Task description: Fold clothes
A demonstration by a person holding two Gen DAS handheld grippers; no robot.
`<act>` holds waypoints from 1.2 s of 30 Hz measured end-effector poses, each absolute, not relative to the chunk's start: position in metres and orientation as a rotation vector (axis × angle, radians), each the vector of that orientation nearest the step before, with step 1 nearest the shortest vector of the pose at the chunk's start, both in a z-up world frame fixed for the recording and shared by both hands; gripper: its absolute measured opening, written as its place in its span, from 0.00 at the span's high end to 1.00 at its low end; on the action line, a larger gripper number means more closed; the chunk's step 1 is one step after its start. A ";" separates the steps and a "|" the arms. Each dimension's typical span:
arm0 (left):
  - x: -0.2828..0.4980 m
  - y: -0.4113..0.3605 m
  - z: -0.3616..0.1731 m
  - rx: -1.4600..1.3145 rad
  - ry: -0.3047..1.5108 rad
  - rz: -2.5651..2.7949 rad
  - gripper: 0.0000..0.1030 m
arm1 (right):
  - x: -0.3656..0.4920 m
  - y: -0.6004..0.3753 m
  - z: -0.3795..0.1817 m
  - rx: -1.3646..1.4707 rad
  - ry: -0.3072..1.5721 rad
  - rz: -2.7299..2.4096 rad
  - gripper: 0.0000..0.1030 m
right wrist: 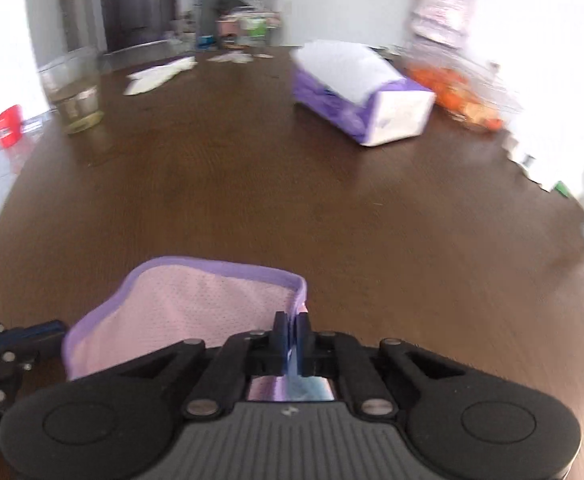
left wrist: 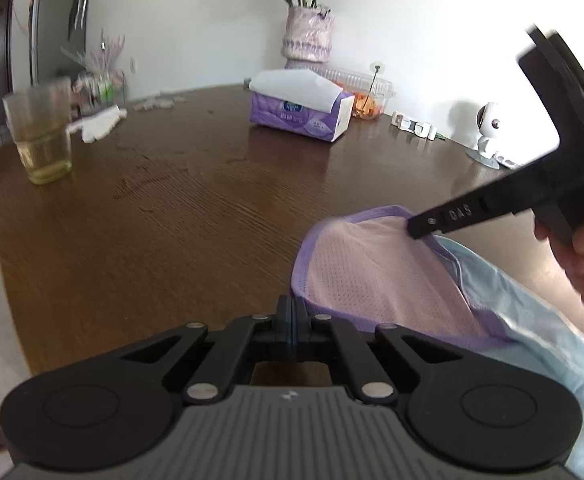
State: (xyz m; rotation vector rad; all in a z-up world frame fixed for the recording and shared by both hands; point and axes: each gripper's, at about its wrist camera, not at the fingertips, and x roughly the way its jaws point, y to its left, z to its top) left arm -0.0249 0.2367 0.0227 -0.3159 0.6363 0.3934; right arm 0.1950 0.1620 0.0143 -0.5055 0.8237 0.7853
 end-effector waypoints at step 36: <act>0.040 0.034 0.064 -0.046 0.775 -0.556 0.16 | 0.117 -0.239 0.082 0.080 0.804 0.172 0.50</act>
